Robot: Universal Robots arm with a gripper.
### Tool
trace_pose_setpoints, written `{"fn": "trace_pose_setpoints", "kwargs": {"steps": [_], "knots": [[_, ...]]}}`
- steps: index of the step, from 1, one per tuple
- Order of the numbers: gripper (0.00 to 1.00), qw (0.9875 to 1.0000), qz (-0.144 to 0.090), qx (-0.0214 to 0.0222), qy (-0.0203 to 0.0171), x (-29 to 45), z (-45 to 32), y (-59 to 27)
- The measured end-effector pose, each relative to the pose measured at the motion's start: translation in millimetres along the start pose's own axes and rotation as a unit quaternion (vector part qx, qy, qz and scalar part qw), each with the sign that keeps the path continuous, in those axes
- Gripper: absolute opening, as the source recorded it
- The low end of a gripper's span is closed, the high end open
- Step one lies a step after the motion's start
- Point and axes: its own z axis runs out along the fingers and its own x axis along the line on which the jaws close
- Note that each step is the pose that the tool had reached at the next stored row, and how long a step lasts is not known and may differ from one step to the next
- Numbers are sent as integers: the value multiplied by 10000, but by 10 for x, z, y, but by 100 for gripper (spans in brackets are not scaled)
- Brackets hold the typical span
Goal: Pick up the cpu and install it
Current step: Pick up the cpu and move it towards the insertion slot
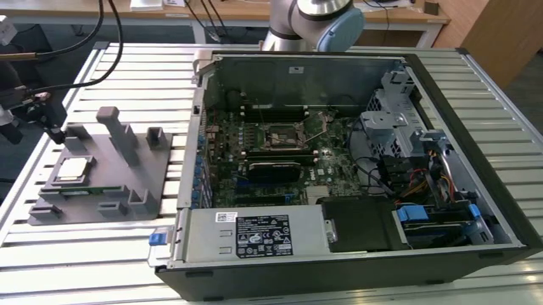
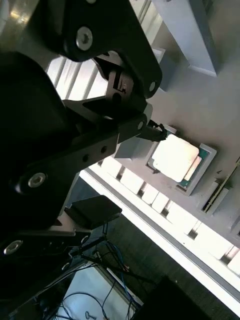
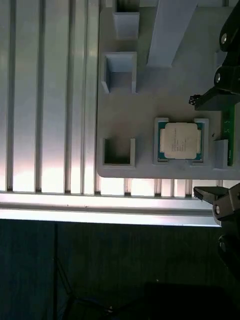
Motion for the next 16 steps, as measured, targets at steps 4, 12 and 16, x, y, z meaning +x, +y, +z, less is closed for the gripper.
{"fn": "trace_pose_setpoints", "kwargs": {"steps": [4, 12, 16], "knots": [[70, 10000, 0, 0, 1, 1, -23, 1], [70, 10000, 0, 0, 0, 1, -45, 2], [70, 10000, 0, 1, 1, 1, -53, 2]]}}
